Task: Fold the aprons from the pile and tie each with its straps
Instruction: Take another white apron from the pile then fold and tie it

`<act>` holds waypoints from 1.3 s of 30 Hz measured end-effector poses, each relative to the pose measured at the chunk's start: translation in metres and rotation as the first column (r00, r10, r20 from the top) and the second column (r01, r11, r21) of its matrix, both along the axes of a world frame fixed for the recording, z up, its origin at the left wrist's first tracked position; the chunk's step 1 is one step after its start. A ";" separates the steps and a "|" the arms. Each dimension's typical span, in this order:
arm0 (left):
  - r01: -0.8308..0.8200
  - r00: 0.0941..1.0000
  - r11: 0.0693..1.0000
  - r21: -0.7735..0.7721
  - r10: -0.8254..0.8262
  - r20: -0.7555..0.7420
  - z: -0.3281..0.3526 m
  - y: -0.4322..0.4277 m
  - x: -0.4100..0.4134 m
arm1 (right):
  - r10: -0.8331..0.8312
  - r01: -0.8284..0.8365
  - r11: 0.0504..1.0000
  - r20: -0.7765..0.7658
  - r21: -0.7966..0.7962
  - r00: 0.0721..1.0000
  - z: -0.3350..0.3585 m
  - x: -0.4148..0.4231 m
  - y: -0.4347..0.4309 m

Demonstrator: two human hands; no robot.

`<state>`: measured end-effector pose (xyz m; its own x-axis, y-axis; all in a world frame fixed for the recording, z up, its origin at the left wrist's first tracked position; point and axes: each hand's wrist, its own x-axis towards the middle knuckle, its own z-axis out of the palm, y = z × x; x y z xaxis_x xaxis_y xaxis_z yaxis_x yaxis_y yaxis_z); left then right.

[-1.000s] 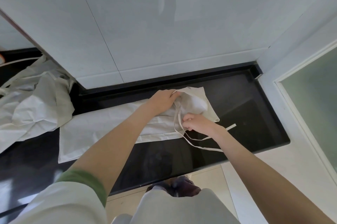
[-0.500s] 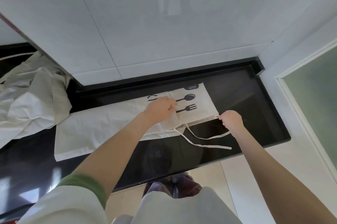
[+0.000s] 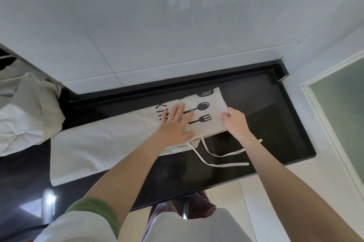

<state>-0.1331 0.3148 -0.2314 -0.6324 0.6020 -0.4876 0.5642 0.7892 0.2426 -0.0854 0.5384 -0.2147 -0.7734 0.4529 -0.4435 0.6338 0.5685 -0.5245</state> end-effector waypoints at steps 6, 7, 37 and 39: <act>0.012 0.997 0.999 -0.045 -0.015 -0.076 -0.013 0.009 -0.009 | 0.117 -0.020 0.945 -0.280 0.326 0.953 0.008 0.001 0.012; 0.001 0.997 0.999 -0.040 -0.004 -0.079 -0.013 0.009 -0.010 | 0.224 -0.130 0.939 -0.283 0.318 0.932 0.012 0.003 0.007; 0.045 0.974 0.989 -0.140 -0.075 -0.215 0.034 -0.081 0.019 | 0.840 -0.684 0.401 0.052 0.609 0.540 0.009 0.019 -0.078; 0.019 0.975 0.981 -0.191 -0.060 -0.212 0.033 -0.085 0.021 | 0.839 -0.716 0.408 0.077 0.567 0.539 0.005 0.022 -0.078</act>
